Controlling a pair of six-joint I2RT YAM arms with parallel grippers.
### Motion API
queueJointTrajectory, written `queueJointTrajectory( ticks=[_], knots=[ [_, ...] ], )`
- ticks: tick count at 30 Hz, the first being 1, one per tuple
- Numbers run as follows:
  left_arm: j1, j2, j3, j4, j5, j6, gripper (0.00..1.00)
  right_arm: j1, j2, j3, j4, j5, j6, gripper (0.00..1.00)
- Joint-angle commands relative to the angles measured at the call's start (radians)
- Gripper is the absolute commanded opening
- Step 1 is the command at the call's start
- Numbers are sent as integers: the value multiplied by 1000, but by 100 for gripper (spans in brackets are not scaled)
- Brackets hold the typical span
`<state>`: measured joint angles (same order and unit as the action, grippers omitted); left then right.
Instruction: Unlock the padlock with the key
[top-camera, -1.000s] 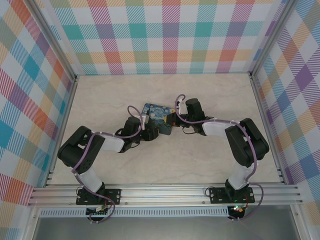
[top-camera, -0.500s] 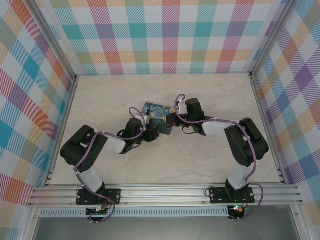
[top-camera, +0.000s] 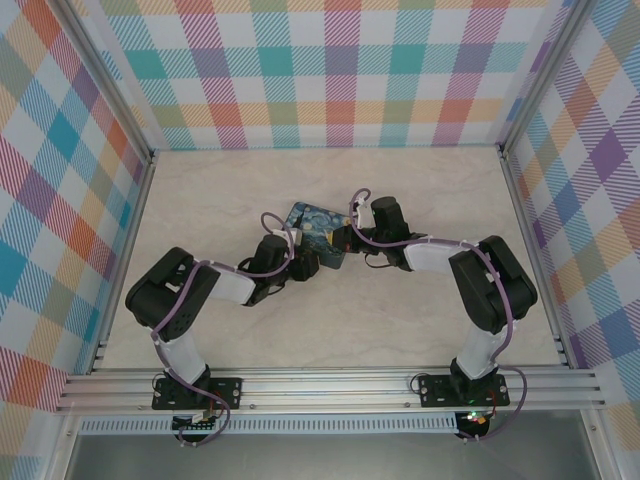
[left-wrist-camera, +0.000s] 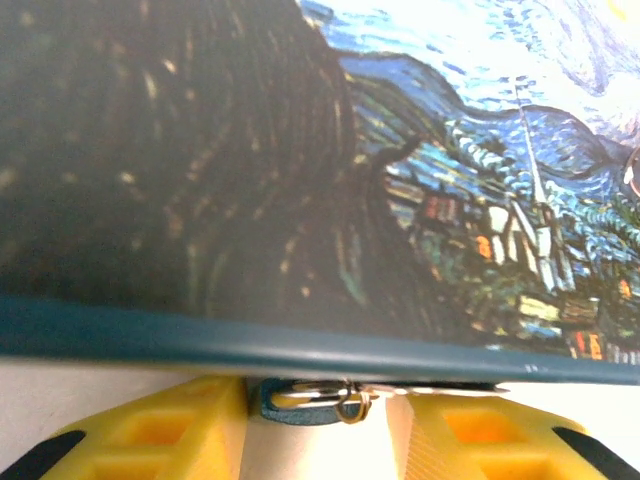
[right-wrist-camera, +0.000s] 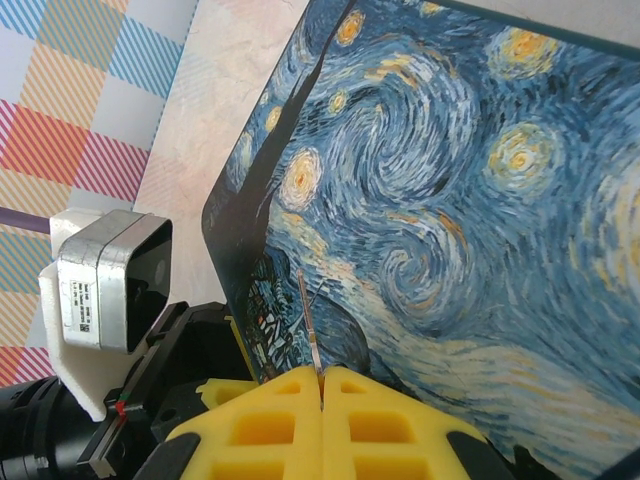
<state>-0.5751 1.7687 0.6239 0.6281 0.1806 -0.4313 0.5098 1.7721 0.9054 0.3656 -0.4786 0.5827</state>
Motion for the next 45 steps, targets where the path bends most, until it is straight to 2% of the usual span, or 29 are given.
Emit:
queueJointTrajectory(
  ticks=[1, 26, 32, 38, 45],
  knots=[
    [-29, 33, 31, -11, 9, -28, 40, -1, 16, 3, 2, -6, -6, 4],
    [-42, 28, 54, -34, -66, -102, 25, 1, -21, -11, 25, -7, -18, 4],
    [-43, 4, 56, -52, -58, -127, 22, 0, -115, -24, -4, 19, -98, 4],
    [-51, -19, 67, -82, -29, -192, 20, 12, -286, -138, -96, 95, -241, 4],
    [-75, -73, 91, -167, -17, -279, 19, 113, -443, -330, -137, 244, -363, 4]
  ],
)
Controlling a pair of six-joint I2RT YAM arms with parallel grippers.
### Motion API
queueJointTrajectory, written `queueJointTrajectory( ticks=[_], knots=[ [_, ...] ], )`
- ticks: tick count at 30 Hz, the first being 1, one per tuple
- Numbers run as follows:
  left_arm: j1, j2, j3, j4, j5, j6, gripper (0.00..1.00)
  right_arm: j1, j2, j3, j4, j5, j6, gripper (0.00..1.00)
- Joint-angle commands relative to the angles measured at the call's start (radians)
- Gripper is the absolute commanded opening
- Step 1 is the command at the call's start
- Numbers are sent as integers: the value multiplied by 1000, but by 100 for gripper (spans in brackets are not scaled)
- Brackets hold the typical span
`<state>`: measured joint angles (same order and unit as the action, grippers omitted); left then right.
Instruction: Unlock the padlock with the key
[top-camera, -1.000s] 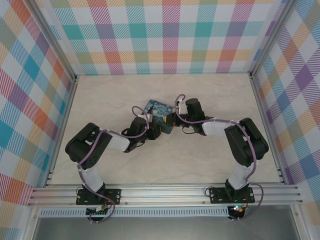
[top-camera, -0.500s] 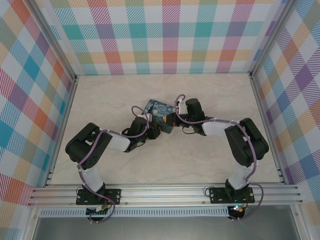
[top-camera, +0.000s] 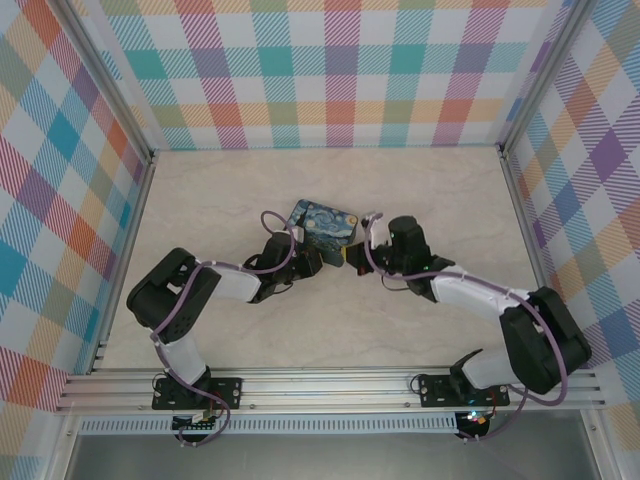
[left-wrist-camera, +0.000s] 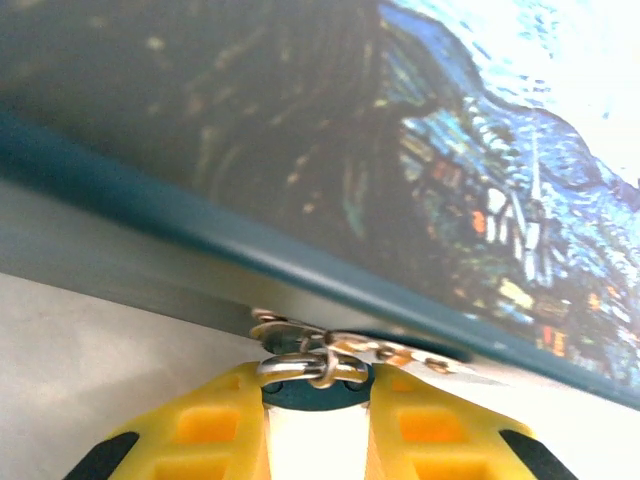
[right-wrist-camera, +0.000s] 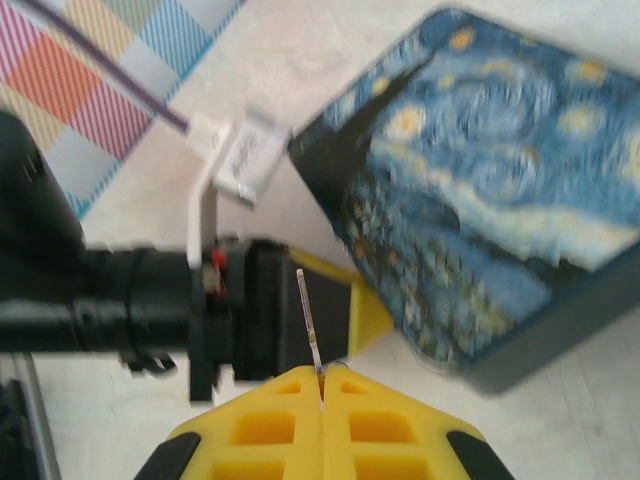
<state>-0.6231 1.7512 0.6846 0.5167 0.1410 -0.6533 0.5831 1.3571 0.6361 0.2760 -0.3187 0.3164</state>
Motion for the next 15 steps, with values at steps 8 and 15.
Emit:
queueJointTrajectory(
  ticks=[8, 15],
  knots=[
    [-53, -115, 41, -124, 17, -154, 19, 142, 28, -114, -6, 190, -161, 4],
    [-70, -156, 36, -136, 16, -214, 20, 148, 114, -94, 41, 196, -180, 4]
  ],
)
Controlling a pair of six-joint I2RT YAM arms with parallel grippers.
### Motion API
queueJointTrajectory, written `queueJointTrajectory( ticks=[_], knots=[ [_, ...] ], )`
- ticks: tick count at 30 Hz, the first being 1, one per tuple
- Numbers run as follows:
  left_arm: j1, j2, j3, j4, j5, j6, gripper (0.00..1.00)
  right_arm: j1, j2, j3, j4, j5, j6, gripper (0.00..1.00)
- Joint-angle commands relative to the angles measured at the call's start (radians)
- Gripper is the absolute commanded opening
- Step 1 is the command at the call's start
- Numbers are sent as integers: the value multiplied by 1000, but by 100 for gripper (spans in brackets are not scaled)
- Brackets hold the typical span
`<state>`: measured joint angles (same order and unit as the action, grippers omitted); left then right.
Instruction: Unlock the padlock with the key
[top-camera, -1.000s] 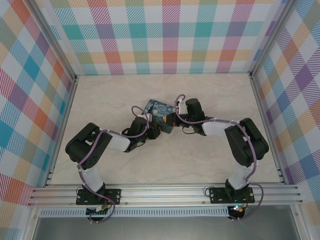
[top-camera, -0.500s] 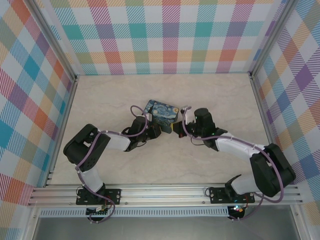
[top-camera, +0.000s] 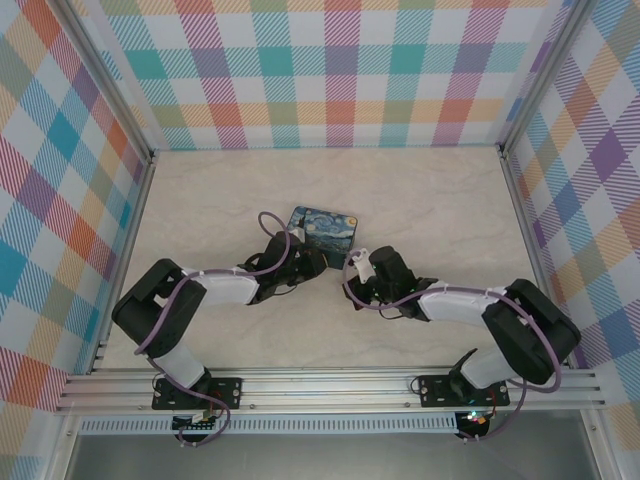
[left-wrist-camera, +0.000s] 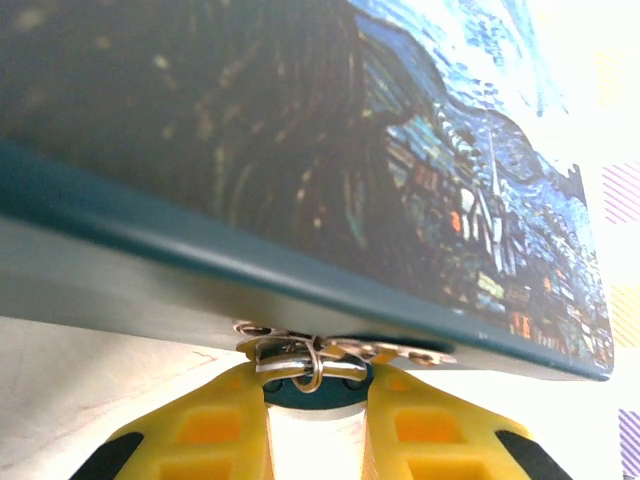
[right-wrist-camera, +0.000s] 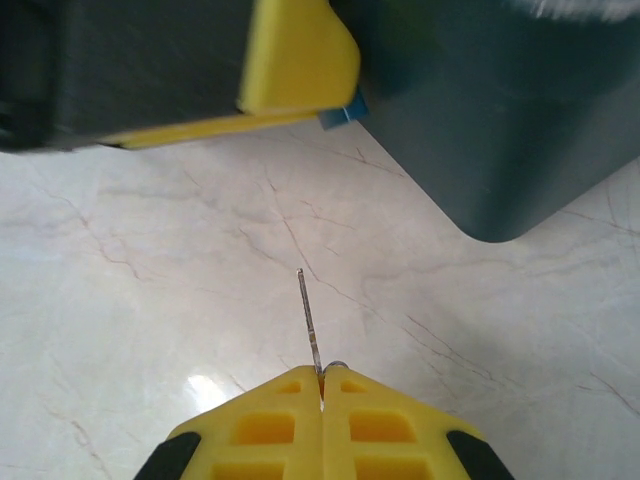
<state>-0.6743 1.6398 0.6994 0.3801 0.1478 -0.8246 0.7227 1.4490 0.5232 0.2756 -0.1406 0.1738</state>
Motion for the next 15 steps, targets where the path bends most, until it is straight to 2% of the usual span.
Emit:
queueJointTrajectory(
  ticks=[1, 15],
  knots=[
    [-23, -50, 20, -1, 7, -50, 20, 10, 32, 23, 46, 21, -40, 4],
    [-50, -88, 15, -15, -21, -91, 20, 23, 58, 34, 119, 86, -62, 4]
  ],
)
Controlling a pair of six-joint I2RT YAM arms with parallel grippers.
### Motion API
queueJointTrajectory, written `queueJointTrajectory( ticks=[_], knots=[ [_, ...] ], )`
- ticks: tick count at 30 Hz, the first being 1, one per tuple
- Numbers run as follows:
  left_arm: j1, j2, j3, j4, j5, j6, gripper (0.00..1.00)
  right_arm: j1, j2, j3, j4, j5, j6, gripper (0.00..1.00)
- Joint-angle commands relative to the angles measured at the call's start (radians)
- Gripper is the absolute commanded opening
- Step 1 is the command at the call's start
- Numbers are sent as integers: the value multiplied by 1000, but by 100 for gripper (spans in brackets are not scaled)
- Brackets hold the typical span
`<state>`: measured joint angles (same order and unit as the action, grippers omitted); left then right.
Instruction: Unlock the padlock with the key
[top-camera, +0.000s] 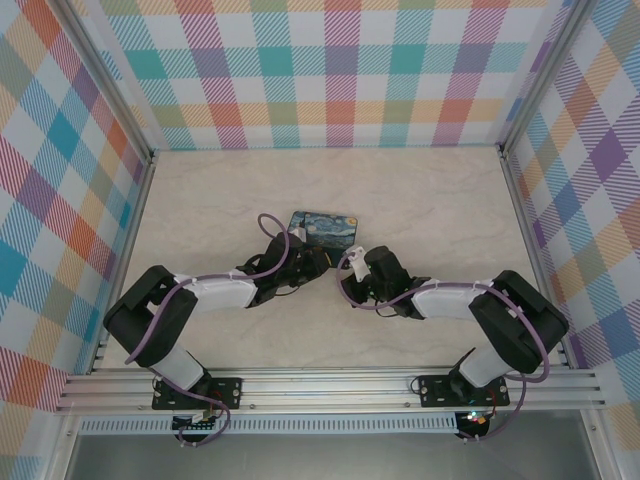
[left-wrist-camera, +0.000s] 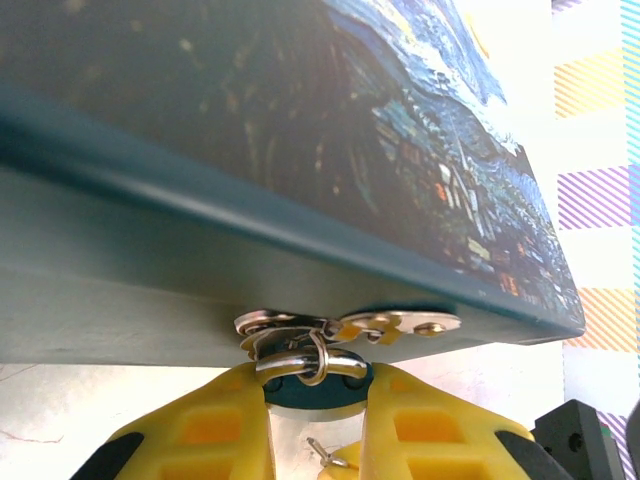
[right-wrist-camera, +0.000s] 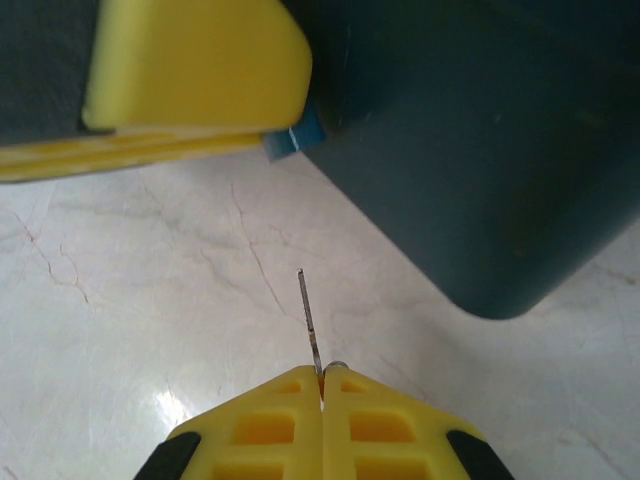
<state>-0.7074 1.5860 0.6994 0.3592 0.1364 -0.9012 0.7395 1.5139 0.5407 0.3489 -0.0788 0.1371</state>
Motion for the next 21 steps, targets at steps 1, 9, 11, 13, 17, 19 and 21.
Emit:
queueJointTrajectory(
  ticks=[1, 9, 11, 13, 17, 19, 21],
  knots=[
    [-19, -35, 15, 6, -7, -18, 20, 6, -11, 16, 49, 28, -27, 4],
    [-20, -40, 14, 3, -6, -17, 20, 6, -15, 31, 60, 21, -30, 4],
    [-21, -40, 15, 4, -4, -18, 20, 6, -14, 35, 63, 20, -29, 4],
    [-21, -40, 14, 4, -5, -18, 20, 6, -13, 36, 71, 17, -28, 4],
    [-21, -40, 14, 6, -5, -18, 20, 6, -13, 38, 76, 7, -25, 4],
    [-21, -40, 13, 7, -6, -19, 20, 6, -12, 40, 78, 5, -25, 4],
    [-21, -41, 15, 6, -5, -18, 20, 6, -9, 41, 80, 5, -26, 4]
  ],
)
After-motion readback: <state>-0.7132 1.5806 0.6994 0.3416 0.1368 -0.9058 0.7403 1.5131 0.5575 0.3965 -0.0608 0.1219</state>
